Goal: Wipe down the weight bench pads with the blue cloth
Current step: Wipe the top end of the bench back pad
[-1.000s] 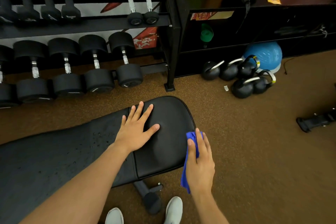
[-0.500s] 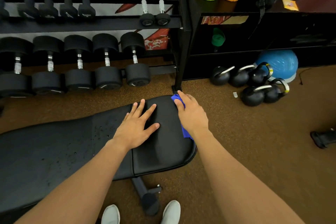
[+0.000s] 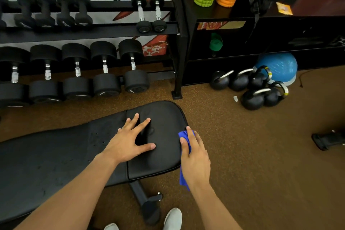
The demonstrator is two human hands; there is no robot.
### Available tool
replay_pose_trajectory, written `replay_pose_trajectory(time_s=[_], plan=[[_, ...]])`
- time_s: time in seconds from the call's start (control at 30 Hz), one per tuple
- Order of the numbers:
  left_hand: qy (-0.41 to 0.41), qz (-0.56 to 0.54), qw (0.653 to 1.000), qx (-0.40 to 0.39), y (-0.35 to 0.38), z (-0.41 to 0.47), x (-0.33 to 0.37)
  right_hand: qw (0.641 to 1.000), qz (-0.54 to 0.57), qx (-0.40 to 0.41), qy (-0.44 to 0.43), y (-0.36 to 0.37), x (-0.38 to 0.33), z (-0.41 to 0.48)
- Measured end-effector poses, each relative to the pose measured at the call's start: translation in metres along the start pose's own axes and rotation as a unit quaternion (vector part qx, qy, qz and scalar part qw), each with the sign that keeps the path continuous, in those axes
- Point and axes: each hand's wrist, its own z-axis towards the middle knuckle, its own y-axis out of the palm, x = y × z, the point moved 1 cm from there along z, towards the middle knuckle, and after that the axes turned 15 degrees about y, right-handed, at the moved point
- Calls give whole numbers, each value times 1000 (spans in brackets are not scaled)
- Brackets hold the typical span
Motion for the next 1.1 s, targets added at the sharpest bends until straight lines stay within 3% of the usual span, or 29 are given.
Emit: replay_pose_trajectory(time_s=[0.27, 0.47, 0.57, 0.7, 0.83, 0.93, 1.1], plan=[[5, 4, 1000, -5, 0, -3, -1, 995, -81, -4, -53, 10, -70, 83], [17, -44, 999, -2, -8, -4, -3, 955, -238, 139, -110, 23, -19, 5], [33, -97, 993, 49, -20, -18, -15, 934, -294, 123, -161, 24, 6, -17], [-7, -88, 993, 80, -22, -40, -49, 916, -337, 105, -193, 16, -14, 5], [-22, -78, 996, 25, -26, -49, -66, 923, -329, 106, -169, 28, -73, 54], [-11, -49, 999, -6, -32, -44, -73, 905, -368, 98, -188, 48, -108, 64], [-12, -32, 998, -57, -37, -38, -83, 872, -407, 33, -271, 79, -86, 0]])
